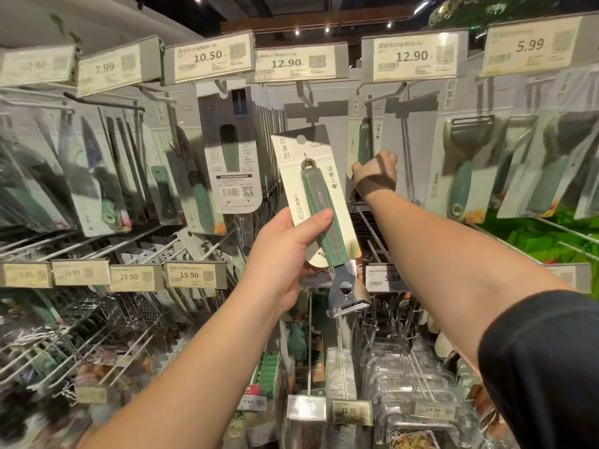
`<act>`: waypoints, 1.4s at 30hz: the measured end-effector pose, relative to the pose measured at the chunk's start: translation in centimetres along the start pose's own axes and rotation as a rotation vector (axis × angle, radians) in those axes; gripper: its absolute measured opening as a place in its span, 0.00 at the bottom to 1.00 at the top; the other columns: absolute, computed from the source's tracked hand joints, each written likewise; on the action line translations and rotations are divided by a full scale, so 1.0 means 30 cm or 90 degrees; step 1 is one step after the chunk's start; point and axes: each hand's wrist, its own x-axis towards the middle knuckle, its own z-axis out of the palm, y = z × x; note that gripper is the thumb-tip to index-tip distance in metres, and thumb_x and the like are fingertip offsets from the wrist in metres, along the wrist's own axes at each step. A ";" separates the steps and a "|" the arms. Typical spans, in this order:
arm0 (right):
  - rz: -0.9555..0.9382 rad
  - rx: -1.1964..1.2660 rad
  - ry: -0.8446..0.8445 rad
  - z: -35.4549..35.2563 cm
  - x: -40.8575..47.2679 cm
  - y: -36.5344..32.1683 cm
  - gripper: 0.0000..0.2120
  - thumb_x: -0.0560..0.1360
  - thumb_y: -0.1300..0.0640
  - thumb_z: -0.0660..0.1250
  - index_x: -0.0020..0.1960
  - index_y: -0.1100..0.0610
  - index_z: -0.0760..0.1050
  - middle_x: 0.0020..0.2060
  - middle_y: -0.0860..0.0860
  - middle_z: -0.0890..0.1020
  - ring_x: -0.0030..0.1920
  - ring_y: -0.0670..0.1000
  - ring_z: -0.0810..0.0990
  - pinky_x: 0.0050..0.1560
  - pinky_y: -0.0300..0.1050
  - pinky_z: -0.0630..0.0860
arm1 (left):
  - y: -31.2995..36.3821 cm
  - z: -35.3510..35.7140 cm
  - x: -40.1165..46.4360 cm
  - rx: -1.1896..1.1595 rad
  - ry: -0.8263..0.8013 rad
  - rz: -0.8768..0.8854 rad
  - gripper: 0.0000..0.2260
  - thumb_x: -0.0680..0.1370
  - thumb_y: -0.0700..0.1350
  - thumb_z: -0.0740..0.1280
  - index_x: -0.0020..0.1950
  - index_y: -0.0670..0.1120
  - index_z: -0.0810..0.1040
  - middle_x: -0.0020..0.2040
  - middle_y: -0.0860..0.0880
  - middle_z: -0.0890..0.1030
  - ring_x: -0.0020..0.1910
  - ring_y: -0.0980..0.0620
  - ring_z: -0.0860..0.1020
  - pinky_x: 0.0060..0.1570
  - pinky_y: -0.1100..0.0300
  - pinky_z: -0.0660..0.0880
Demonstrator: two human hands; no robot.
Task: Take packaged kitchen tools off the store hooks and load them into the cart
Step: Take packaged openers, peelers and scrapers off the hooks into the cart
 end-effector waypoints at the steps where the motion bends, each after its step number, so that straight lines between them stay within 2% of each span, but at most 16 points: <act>1: 0.000 -0.001 -0.001 0.002 0.002 0.002 0.24 0.80 0.54 0.66 0.71 0.63 0.66 0.66 0.59 0.71 0.61 0.58 0.76 0.61 0.49 0.76 | 0.001 0.000 0.002 0.001 0.000 -0.001 0.12 0.79 0.43 0.70 0.62 0.48 0.80 0.54 0.52 0.86 0.55 0.53 0.84 0.55 0.50 0.78; 5: 0.007 -0.004 -0.018 -0.007 -0.005 0.011 0.26 0.79 0.53 0.66 0.71 0.63 0.64 0.67 0.59 0.69 0.62 0.59 0.76 0.62 0.51 0.75 | 0.000 -0.003 0.007 0.004 -0.004 -0.004 0.12 0.79 0.43 0.70 0.62 0.49 0.80 0.54 0.52 0.86 0.57 0.51 0.83 0.62 0.43 0.77; 13: 0.013 0.021 -0.080 -0.108 -0.168 -0.020 0.25 0.81 0.52 0.61 0.73 0.62 0.61 0.70 0.60 0.65 0.67 0.58 0.69 0.64 0.48 0.70 | 0.000 -0.017 -0.005 -0.020 -0.026 0.002 0.10 0.79 0.41 0.70 0.60 0.48 0.80 0.53 0.51 0.87 0.53 0.53 0.85 0.60 0.45 0.78; 14: 0.002 0.064 -0.092 -0.133 -0.213 -0.027 0.24 0.81 0.52 0.63 0.73 0.60 0.63 0.69 0.59 0.68 0.63 0.56 0.74 0.61 0.47 0.74 | -0.002 -0.020 -0.007 -0.024 -0.029 0.001 0.10 0.79 0.41 0.70 0.60 0.48 0.80 0.53 0.51 0.87 0.53 0.53 0.85 0.60 0.45 0.78; 15: -0.014 0.126 -0.096 -0.167 -0.268 -0.031 0.22 0.80 0.51 0.65 0.71 0.57 0.67 0.65 0.57 0.72 0.56 0.52 0.78 0.53 0.45 0.76 | -0.005 -0.022 -0.006 -0.028 -0.032 0.000 0.11 0.79 0.41 0.70 0.61 0.47 0.80 0.53 0.50 0.87 0.53 0.52 0.85 0.60 0.44 0.78; 16: -0.029 0.183 -0.099 -0.206 -0.326 -0.024 0.18 0.79 0.51 0.65 0.67 0.55 0.70 0.59 0.52 0.76 0.49 0.46 0.78 0.44 0.41 0.75 | -0.008 -0.023 -0.007 -0.031 -0.035 -0.001 0.11 0.79 0.41 0.70 0.61 0.47 0.80 0.54 0.50 0.86 0.54 0.51 0.84 0.61 0.44 0.78; 17: -0.043 0.225 -0.116 -0.256 -0.399 -0.019 0.14 0.80 0.50 0.65 0.64 0.52 0.72 0.55 0.48 0.78 0.47 0.43 0.78 0.41 0.38 0.73 | -0.013 -0.023 -0.007 -0.031 -0.039 -0.002 0.12 0.79 0.40 0.70 0.62 0.47 0.80 0.54 0.50 0.86 0.55 0.50 0.84 0.61 0.43 0.78; 19: -0.075 0.306 -0.142 -0.339 -0.522 0.017 0.11 0.80 0.48 0.64 0.62 0.49 0.75 0.52 0.43 0.80 0.49 0.43 0.80 0.46 0.39 0.76 | -0.024 -0.018 -0.005 -0.022 -0.051 -0.002 0.13 0.79 0.41 0.70 0.63 0.47 0.79 0.55 0.49 0.86 0.56 0.49 0.84 0.59 0.42 0.78; 21: -0.089 0.337 -0.136 -0.400 -0.617 0.063 0.11 0.80 0.49 0.65 0.62 0.48 0.75 0.51 0.42 0.81 0.49 0.40 0.82 0.49 0.40 0.80 | -0.030 -0.008 0.000 -0.014 -0.068 -0.003 0.14 0.79 0.41 0.70 0.64 0.48 0.79 0.55 0.50 0.86 0.55 0.49 0.84 0.52 0.44 0.81; 24: -0.116 0.300 -0.158 -0.438 -0.709 0.120 0.16 0.78 0.49 0.69 0.64 0.46 0.72 0.52 0.42 0.80 0.46 0.34 0.80 0.45 0.32 0.78 | -0.031 0.022 0.011 -0.017 -0.080 -0.008 0.13 0.78 0.41 0.70 0.63 0.47 0.79 0.53 0.50 0.87 0.53 0.50 0.85 0.45 0.49 0.82; 26: -0.144 0.241 -0.166 -0.446 -0.745 0.143 0.23 0.75 0.48 0.72 0.67 0.44 0.69 0.58 0.42 0.76 0.50 0.34 0.78 0.44 0.30 0.78 | -0.038 0.052 0.018 -0.020 -0.089 -0.017 0.13 0.78 0.40 0.71 0.62 0.46 0.79 0.52 0.49 0.87 0.52 0.48 0.85 0.46 0.48 0.81; 29: -0.191 0.141 -0.128 -0.453 -0.750 0.155 0.32 0.72 0.46 0.74 0.73 0.47 0.68 0.63 0.41 0.72 0.56 0.36 0.74 0.57 0.35 0.75 | -0.054 0.107 0.023 -0.023 -0.106 -0.024 0.14 0.78 0.38 0.70 0.63 0.46 0.79 0.52 0.48 0.87 0.51 0.48 0.85 0.51 0.48 0.82; 32: -0.205 0.100 -0.077 -0.465 -0.734 0.161 0.32 0.73 0.47 0.73 0.74 0.50 0.68 0.63 0.44 0.72 0.61 0.41 0.73 0.64 0.42 0.73 | -0.055 0.158 0.022 -0.021 -0.113 -0.027 0.12 0.79 0.39 0.69 0.62 0.46 0.80 0.51 0.48 0.87 0.47 0.50 0.85 0.44 0.52 0.80; 36: -0.202 0.111 -0.039 -0.488 -0.702 0.155 0.28 0.75 0.47 0.72 0.73 0.49 0.70 0.63 0.43 0.73 0.61 0.41 0.73 0.64 0.44 0.74 | -0.029 0.196 0.040 0.009 -0.104 -0.015 0.09 0.82 0.47 0.65 0.60 0.48 0.81 0.51 0.52 0.87 0.51 0.51 0.84 0.46 0.51 0.78; 38: -0.196 0.130 -0.017 -0.499 -0.683 0.148 0.27 0.75 0.49 0.72 0.72 0.48 0.70 0.62 0.43 0.73 0.60 0.41 0.73 0.63 0.44 0.74 | -0.012 0.209 0.053 -0.004 -0.079 -0.004 0.09 0.84 0.47 0.62 0.59 0.45 0.79 0.51 0.48 0.86 0.49 0.50 0.85 0.44 0.52 0.81; 42: -0.193 0.153 0.009 -0.505 -0.646 0.135 0.25 0.75 0.49 0.71 0.71 0.47 0.71 0.60 0.42 0.73 0.56 0.38 0.72 0.57 0.34 0.71 | 0.005 0.228 0.084 0.043 -0.062 0.037 0.09 0.84 0.47 0.61 0.56 0.45 0.79 0.52 0.46 0.85 0.53 0.45 0.84 0.57 0.41 0.80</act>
